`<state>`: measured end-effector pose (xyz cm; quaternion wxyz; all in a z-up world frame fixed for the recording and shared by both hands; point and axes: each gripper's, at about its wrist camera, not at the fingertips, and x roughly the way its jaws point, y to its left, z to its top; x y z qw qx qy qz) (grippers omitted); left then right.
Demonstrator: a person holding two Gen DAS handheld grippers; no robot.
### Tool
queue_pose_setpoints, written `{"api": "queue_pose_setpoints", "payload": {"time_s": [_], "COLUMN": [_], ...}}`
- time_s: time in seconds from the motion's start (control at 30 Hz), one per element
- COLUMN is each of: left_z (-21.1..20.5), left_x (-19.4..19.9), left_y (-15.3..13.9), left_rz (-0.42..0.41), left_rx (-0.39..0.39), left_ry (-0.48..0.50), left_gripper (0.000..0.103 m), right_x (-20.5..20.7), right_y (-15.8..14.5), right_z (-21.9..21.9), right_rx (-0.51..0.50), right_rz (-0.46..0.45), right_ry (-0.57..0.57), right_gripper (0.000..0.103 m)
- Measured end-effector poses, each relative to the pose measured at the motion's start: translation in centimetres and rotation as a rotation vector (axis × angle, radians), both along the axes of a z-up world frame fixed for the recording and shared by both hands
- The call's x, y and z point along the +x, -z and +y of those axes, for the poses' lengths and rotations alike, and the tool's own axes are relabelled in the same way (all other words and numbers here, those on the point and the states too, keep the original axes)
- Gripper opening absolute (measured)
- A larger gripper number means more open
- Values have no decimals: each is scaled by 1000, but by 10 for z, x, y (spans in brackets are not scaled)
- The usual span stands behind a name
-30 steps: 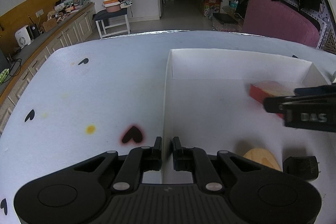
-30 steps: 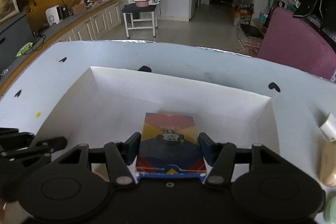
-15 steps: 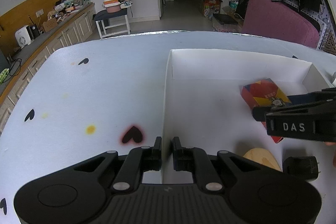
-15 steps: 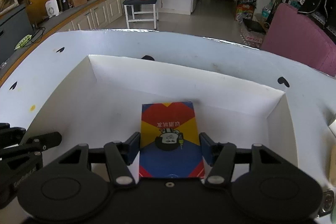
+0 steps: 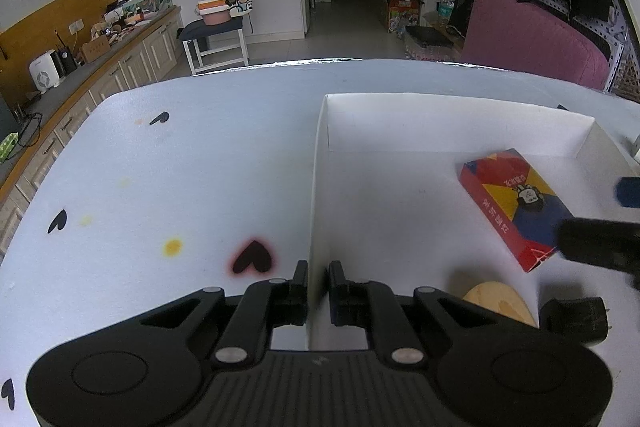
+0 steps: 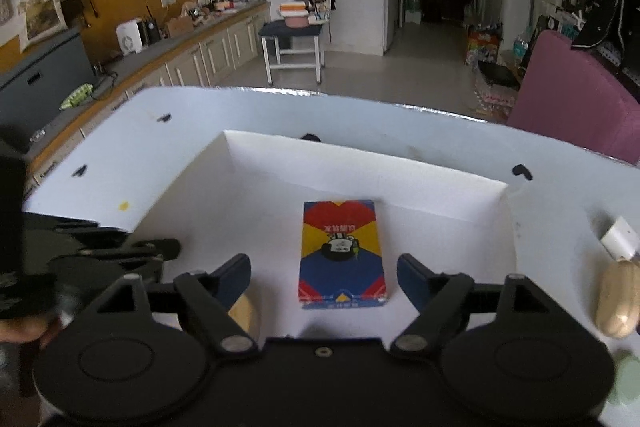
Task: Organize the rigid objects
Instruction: 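Move the right gripper back and grasp the pale green round disc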
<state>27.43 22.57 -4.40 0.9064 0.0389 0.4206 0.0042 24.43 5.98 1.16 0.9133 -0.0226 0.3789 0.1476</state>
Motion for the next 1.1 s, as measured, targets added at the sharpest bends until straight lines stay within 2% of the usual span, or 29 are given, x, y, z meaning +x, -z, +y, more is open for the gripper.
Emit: {"api": "queue_pose_setpoints", "payload": {"time_s": [0.57, 0.77, 1.1], "left_z": [-2, -2, -1], "left_x": [-1, -1, 0], "left_y": [0, 0, 0], "left_rz": [-1, 0, -2], "left_rx": [7, 9, 3], "left_ry": [1, 2, -3], "left_gripper": [11, 11, 11], "right_x": [-92, -113, -124], "right_y": [-51, -56, -48], "right_z": [-67, -87, -134], "right_rx": [13, 20, 42], "right_rz": [-144, -171, -174], "right_ry": [75, 101, 186], "right_gripper": [90, 101, 101]}}
